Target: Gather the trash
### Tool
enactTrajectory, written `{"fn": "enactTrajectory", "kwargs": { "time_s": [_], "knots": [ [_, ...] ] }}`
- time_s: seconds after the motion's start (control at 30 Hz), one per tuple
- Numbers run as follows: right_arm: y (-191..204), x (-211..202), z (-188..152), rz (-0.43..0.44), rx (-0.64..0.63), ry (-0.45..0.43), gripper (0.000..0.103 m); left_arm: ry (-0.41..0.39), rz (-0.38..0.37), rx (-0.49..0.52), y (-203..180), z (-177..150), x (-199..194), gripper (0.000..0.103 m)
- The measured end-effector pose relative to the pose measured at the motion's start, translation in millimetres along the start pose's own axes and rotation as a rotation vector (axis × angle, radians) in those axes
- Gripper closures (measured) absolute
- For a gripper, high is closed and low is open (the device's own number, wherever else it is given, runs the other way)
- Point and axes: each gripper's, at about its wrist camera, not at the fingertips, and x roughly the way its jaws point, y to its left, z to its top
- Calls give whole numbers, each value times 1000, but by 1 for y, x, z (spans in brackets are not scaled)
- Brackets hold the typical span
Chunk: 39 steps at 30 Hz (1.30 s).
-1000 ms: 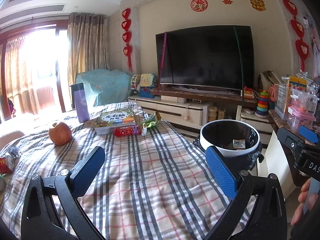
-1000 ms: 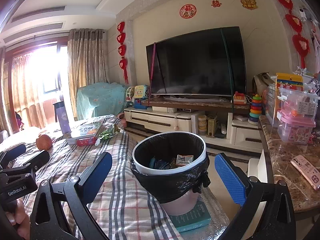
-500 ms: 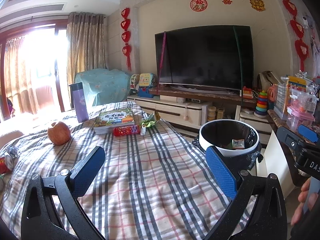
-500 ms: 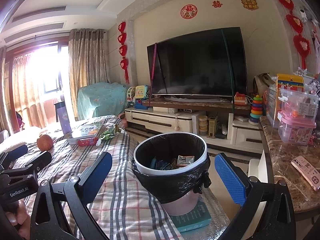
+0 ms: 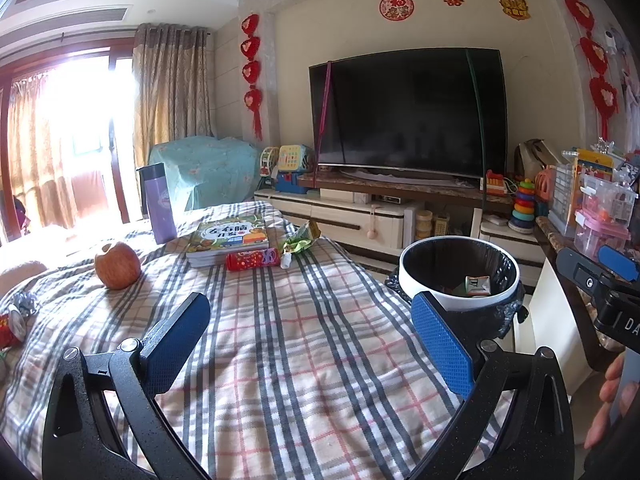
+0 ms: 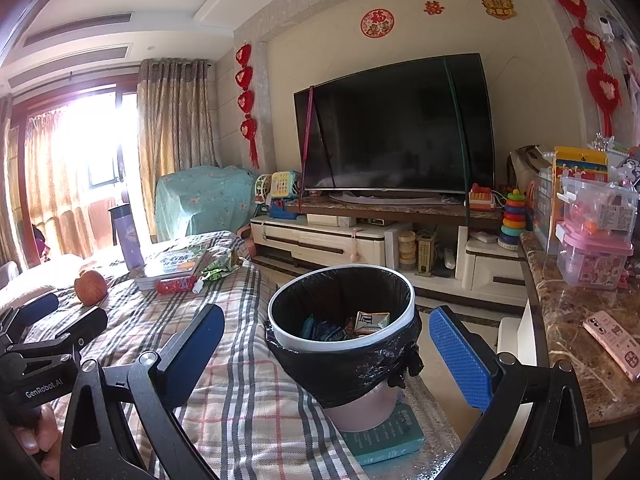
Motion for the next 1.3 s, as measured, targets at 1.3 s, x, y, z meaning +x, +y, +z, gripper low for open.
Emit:
{"fn": "enactTrajectory", "kwargs": {
  "time_s": [1.3],
  "knots": [
    [11,14,-4,22,12,32,0,23,-22,-26,14,-4,10,0]
  ]
}}
